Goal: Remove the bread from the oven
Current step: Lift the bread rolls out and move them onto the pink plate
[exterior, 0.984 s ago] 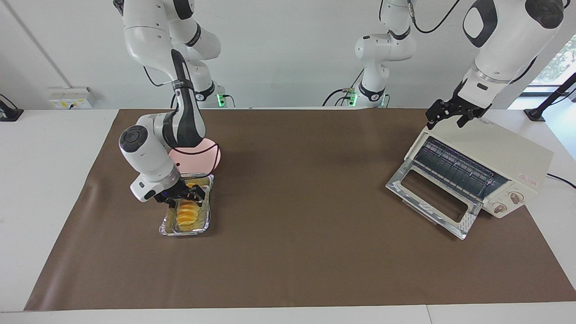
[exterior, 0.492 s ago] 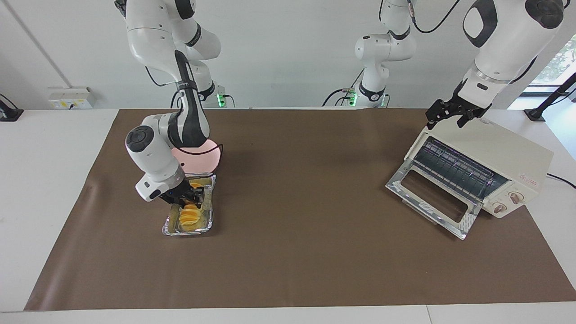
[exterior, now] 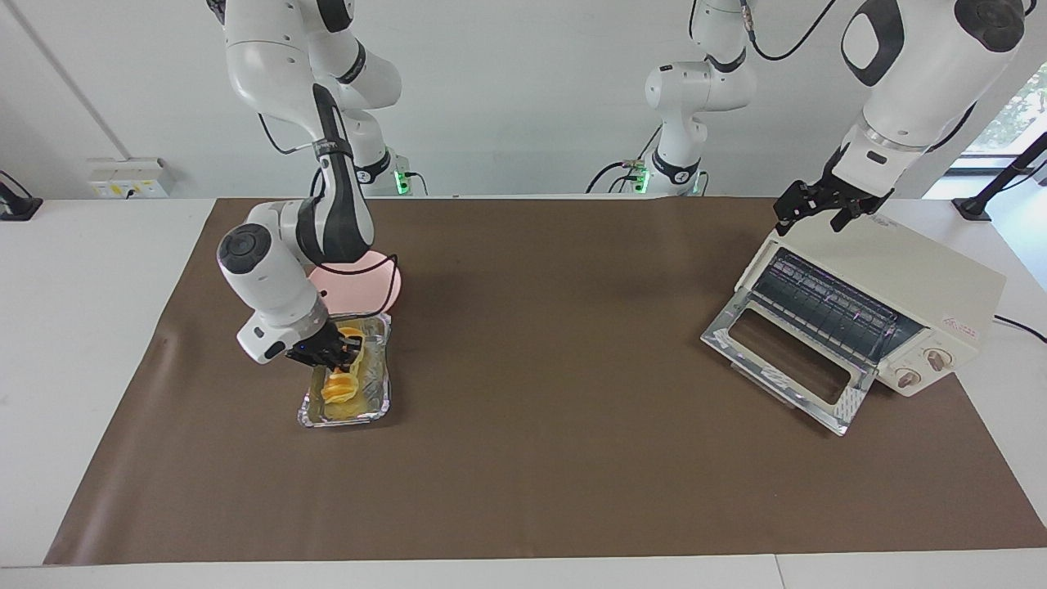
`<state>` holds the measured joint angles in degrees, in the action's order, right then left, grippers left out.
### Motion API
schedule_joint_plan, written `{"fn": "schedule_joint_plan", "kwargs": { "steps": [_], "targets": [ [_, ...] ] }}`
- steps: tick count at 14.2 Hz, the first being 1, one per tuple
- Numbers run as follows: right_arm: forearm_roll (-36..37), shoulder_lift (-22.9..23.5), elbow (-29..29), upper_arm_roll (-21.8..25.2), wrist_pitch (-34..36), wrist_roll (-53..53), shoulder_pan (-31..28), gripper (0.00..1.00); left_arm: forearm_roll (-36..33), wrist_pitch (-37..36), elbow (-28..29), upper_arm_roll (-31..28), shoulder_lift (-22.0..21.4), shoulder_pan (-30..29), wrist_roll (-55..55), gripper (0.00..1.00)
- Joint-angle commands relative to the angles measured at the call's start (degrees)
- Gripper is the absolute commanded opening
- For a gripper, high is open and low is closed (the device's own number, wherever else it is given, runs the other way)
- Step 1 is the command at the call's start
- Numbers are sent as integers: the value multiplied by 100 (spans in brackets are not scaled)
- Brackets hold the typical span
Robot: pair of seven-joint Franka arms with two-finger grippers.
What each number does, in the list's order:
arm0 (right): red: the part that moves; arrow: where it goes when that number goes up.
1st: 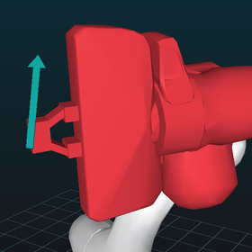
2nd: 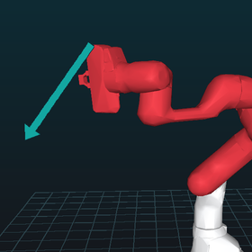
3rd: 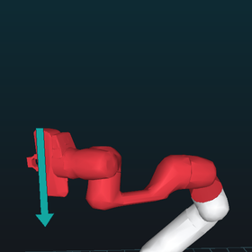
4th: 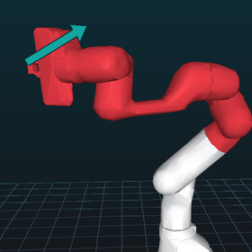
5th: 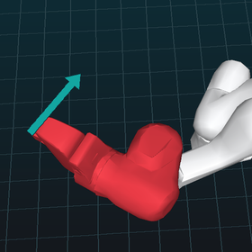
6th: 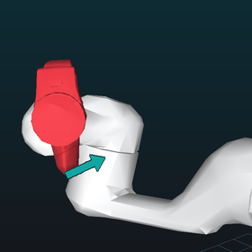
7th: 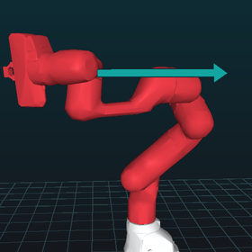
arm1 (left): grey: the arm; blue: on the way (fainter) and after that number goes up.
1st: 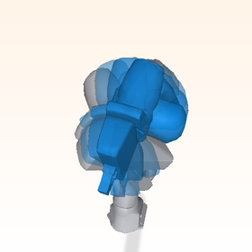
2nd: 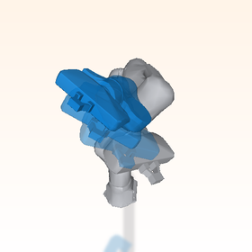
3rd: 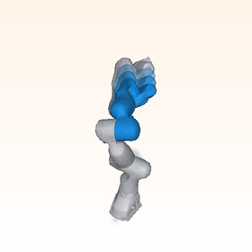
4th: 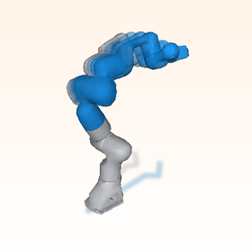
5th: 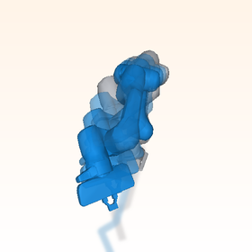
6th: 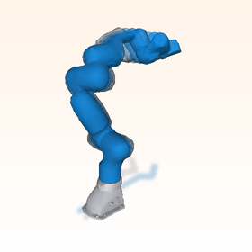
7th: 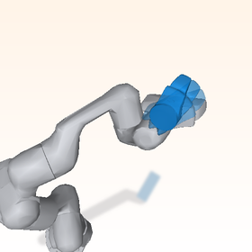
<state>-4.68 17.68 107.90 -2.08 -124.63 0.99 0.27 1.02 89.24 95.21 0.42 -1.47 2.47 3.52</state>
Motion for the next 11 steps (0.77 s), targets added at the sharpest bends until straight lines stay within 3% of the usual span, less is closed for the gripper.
{"fn": "schedule_joint_plan", "kwargs": {
  "steps": [1, 4, 6, 11],
  "targets": [
    [64, -580, -59, -30, 789, 103, -53, 0, 39, 32, 103, 2, -135, -36, -18, 100],
    [64, -1335, 90, -38, 1798, 42, -44, 0, 39, 32, 103, 2, -135, -36, -18, 100],
    [64, -1923, 519, -38, 2188, -20, 0, 0, 39, 32, 103, 2, -135, -36, -18, 100],
    [64, -3147, 2179, -47, 1778, 15, 9, 0, 39, 32, 103, 2, -135, -36, -18, 100]
  ]
}}
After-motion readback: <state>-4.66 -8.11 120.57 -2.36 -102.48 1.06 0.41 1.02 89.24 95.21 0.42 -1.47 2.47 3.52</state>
